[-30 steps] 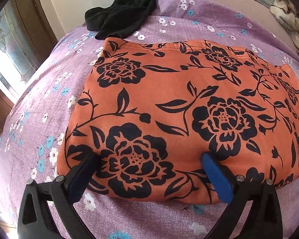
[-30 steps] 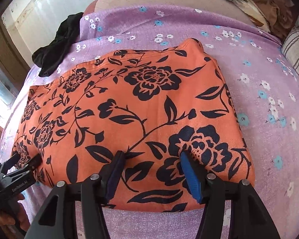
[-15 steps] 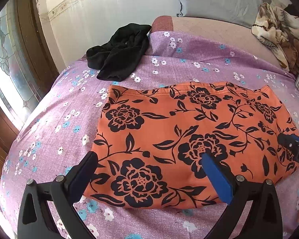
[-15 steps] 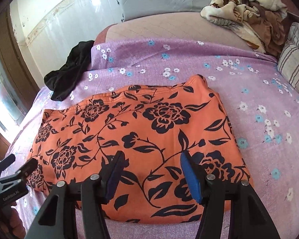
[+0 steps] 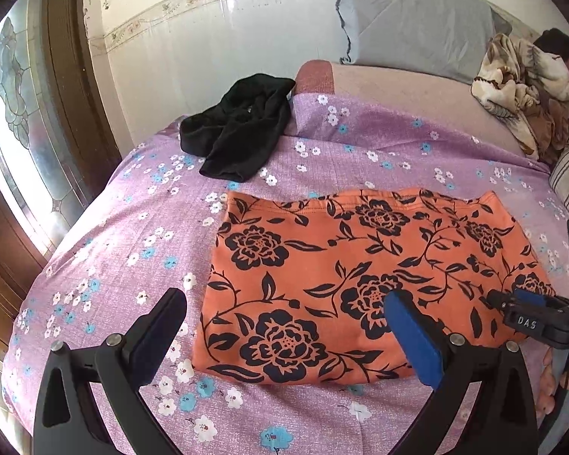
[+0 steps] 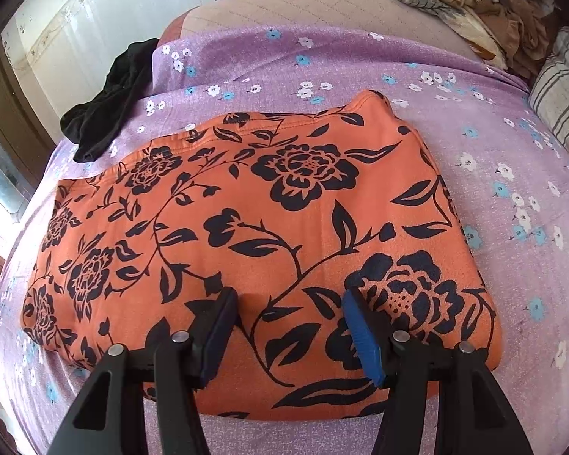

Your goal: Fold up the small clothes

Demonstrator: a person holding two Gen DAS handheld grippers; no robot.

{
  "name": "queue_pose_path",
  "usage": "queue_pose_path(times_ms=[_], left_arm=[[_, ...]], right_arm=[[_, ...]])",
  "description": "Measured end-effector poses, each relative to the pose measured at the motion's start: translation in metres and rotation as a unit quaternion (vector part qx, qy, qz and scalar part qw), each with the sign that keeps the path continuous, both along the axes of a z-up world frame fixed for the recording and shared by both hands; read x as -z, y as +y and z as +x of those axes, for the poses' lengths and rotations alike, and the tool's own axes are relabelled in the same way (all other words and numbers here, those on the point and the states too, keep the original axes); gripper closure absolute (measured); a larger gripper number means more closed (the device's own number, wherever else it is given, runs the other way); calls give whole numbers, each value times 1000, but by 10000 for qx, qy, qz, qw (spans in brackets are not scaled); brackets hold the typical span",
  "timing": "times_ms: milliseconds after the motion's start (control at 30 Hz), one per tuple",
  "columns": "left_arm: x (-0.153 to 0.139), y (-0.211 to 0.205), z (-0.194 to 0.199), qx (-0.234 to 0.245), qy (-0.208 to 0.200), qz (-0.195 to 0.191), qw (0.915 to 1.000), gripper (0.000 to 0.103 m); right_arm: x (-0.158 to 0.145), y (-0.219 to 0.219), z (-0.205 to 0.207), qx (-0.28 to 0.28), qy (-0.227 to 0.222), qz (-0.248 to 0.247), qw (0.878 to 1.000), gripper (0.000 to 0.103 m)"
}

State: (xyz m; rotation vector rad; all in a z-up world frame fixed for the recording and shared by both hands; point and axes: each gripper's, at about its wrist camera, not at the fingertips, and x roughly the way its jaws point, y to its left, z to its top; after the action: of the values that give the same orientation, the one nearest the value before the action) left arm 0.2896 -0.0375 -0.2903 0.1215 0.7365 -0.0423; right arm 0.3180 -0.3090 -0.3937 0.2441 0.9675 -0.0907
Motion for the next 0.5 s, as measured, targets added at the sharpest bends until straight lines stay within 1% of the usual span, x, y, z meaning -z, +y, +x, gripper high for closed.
queue_pose_path(times_ms=[167,300,367,400,500], left_arm=[[-37,-2,-12,-53,-305,-325,9990,0],[-58,-10,-22,-34,-446,-598,9972,0],[-59,-13,-24,-31,-548,-712,9960,0],[-57,-16,-23,-56,-530,-709,9961,0],[-45,-21,-12,-26,-247,-654,9975,0]], right_arm=[[-6,4,-11,23,-39,2,10000,42],[-18,5,-29,72,-260,77,9996,42],[-25,4,-38,116,-413,108,9990,42],[-28,4,-43,133,-496,106,9986,42],[-36,3,-51,139,-682,-29,9976,41]])
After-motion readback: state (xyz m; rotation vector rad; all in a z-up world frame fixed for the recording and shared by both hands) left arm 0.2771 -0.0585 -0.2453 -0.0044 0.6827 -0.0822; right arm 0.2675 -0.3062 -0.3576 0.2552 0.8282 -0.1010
